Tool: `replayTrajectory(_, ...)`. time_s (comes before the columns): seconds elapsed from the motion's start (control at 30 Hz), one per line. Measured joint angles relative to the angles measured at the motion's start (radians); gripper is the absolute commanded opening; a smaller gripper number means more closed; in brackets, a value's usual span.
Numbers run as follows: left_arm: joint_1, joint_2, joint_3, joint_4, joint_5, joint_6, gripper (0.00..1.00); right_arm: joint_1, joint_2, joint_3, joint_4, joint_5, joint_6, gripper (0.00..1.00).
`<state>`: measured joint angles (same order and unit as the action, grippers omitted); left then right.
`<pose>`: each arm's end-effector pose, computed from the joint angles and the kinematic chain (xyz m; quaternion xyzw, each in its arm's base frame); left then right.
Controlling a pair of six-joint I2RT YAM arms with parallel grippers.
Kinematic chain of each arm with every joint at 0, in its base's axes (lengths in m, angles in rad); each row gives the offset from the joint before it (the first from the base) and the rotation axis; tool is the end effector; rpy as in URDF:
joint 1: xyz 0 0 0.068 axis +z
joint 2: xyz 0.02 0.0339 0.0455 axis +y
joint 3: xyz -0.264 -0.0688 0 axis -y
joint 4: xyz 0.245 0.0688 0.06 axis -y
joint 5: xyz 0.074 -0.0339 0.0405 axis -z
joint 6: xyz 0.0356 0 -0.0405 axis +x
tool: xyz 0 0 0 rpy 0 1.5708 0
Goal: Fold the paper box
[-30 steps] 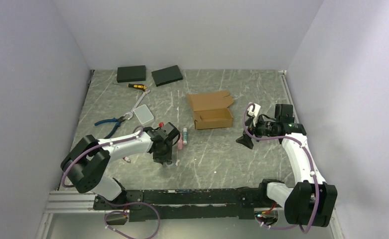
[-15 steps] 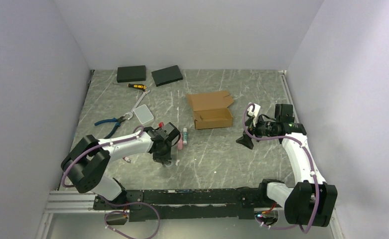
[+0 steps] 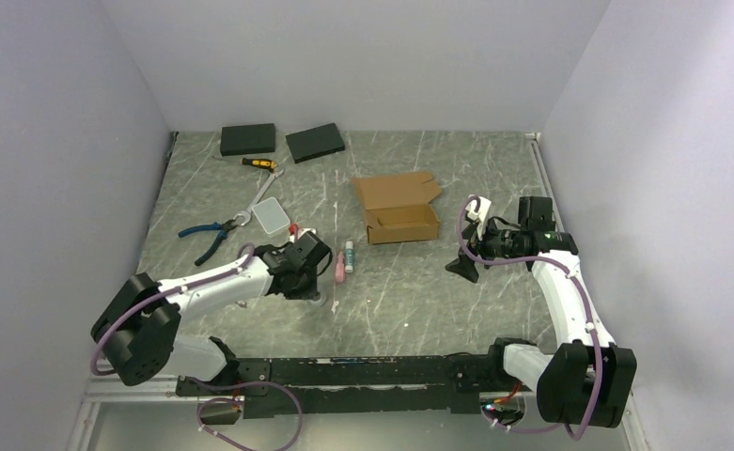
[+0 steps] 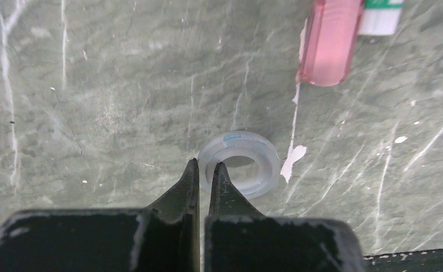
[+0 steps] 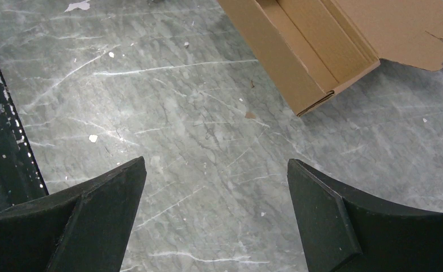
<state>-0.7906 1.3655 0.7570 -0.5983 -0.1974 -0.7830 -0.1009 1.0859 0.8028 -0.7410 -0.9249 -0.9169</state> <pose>0.1740 -0.1659 0.1794 -0.0141 0.9788 -0.0591 0.1958 0.2004 0.0083 0.2547 -0.4525 0.7432 0.2574 0.4203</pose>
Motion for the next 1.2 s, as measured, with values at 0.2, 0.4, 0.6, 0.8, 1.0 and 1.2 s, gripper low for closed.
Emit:
replayTrajectory(0.2, 0.015, -0.053, 0.0, 0.057, -0.01, 0.003, 0.0, 0.0, 0.001, 0.0, -0.006, -0.002, -0.001, 1.0)
replayTrajectory(0.4, 0.095, -0.062, 0.003, 0.192, 0.059, 0.016, 0.0, 0.0, 0.006, 0.002, -0.016, -0.002, -0.005, 1.0)
replayTrajectory(0.6, 0.154, 0.106, 0.164, 0.278, 0.148, 0.046, 0.0, 0.002, 0.007, 0.006, -0.018, -0.002, -0.008, 1.0)
replayTrajectory(0.8, 0.154, 0.265, 0.366, 0.321, 0.223, 0.085, 0.0, 0.003, 0.008, 0.011, -0.022, -0.002, -0.012, 1.0)
replayTrajectory(1.0, 0.154, 0.415, 0.58, 0.311, 0.254, 0.139, 0.0, 0.003, 0.008, 0.011, -0.025, -0.004, -0.019, 1.0)
replayTrajectory(1.2, 0.154, 0.571, 0.804, 0.253, 0.28, 0.208, 0.0, 0.005, 0.008, 0.011, -0.03, -0.005, -0.021, 1.0)
